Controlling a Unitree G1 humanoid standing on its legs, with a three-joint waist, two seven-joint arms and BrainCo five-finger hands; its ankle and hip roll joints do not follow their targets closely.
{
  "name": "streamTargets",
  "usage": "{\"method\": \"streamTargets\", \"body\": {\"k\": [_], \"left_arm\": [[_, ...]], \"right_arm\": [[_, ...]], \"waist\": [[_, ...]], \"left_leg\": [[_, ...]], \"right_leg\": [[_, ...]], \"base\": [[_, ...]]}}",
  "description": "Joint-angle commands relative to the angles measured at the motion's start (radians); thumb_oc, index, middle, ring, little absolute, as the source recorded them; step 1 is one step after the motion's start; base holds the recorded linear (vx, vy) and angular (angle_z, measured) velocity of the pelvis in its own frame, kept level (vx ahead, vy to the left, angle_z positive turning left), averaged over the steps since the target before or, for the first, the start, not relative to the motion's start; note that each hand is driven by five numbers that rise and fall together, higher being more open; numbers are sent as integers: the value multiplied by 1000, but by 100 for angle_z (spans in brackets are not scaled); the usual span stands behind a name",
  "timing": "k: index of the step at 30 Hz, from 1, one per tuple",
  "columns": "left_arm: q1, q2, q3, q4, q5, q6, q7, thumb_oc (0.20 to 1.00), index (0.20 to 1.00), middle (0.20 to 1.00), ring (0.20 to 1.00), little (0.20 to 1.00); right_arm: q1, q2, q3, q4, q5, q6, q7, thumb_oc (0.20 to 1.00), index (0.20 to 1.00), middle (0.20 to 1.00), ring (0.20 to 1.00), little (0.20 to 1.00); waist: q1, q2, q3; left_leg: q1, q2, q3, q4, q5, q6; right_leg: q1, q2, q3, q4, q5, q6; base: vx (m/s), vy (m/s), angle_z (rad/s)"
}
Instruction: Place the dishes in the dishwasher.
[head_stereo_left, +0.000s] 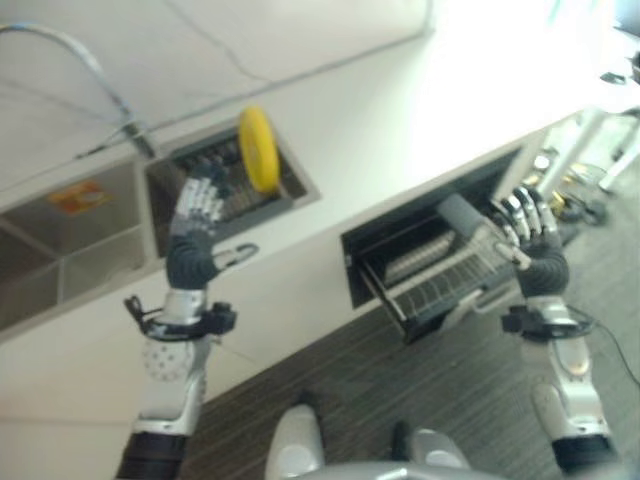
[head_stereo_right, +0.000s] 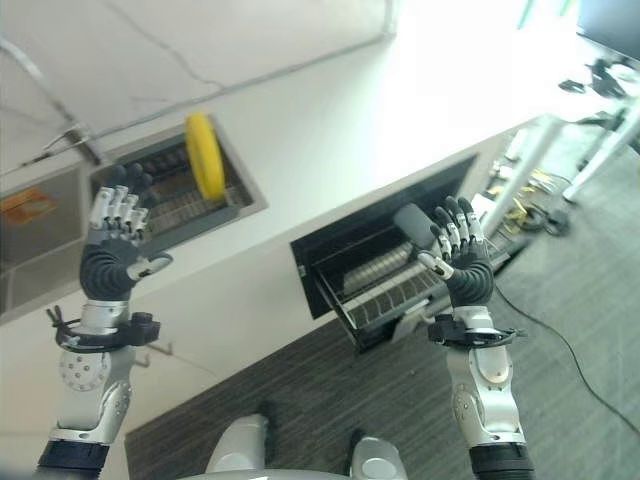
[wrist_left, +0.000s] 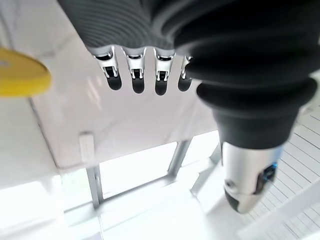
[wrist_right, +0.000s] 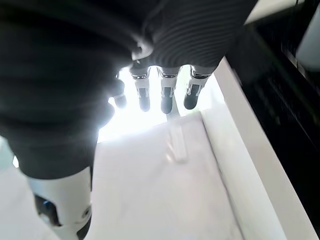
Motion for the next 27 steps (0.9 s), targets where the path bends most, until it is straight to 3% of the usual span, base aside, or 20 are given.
{"method": "streamTargets", "body": {"k": [1, 2, 4, 5, 10, 23, 27], "left_arm": [[-64, 46, -5, -36, 40, -51, 27, 1000, 1000, 1000, 1000, 1000], [-70, 49, -1, -28, 42, -42, 15, 1000, 1000, 1000, 1000, 1000], [-60, 55, 4, -31, 56, -55, 30, 1000, 1000, 1000, 1000, 1000], [-46, 66, 21, -38, 49, -56, 28, 1000, 1000, 1000, 1000, 1000], [-25, 56, 19, -37, 44, -40, 17, 1000, 1000, 1000, 1000, 1000], [-5, 56, 14, -56, 70, -17, 59, 1000, 1000, 1000, 1000, 1000], [4, 49, 10, -53, 28, 30, 52, 1000, 1000, 1000, 1000, 1000]], "right_arm": [[-31, -1, -4, -84, 16, -67, -11, 1000, 1000, 1000, 1000, 1000], [-18, 11, -10, -87, 7, -68, 1, 1000, 1000, 1000, 1000, 1000], [-26, 18, 2, -94, 8, -57, 23, 1000, 1000, 1000, 1000, 1000], [-26, 26, 9, -98, -4, -57, 29, 1000, 1000, 1000, 1000, 1000], [-31, 35, 23, -83, 6, -52, 9, 1000, 1000, 1000, 1000, 1000], [-30, 16, 50, -90, -3, -50, -12, 1000, 1000, 1000, 1000, 1000], [-27, 13, 49, -94, -3, -48, -7, 1000, 1000, 1000, 1000, 1000]], "waist": [[18, 10, -13], [20, 9, -13], [20, 10, -9], [19, 10, 1], [40, -3, -26], [42, -2, -29], [43, -4, -36]], "left_leg": [[122, -107, -17, -70, 9, -6], [135, -135, -27, -76, -2, 11], [180, -156, -35, -124, 3, 24], [195, -153, -21, -127, -7, 27], [182, -128, 31, -161, 16, 5], [178, -108, 46, -132, 16, -18], [188, -109, 43, -127, 9, -20]], "right_leg": [[73, -83, -13, -29, -2, 66], [56, -77, -16, 15, -1, 68], [0, -68, -10, 11, 69, 94], [-29, -93, -13, 23, 108, 108], [36, -85, -77, -152, 106, 105], [82, -81, -91, -202, 103, 83], [95, -78, -93, -212, 104, 81]], "base": [[190, 201, 58], [184, 163, 47], [142, 84, 8], [101, -44, -11], [47, -132, 18], [10, -24, -4], [0, 0, 0]]}}
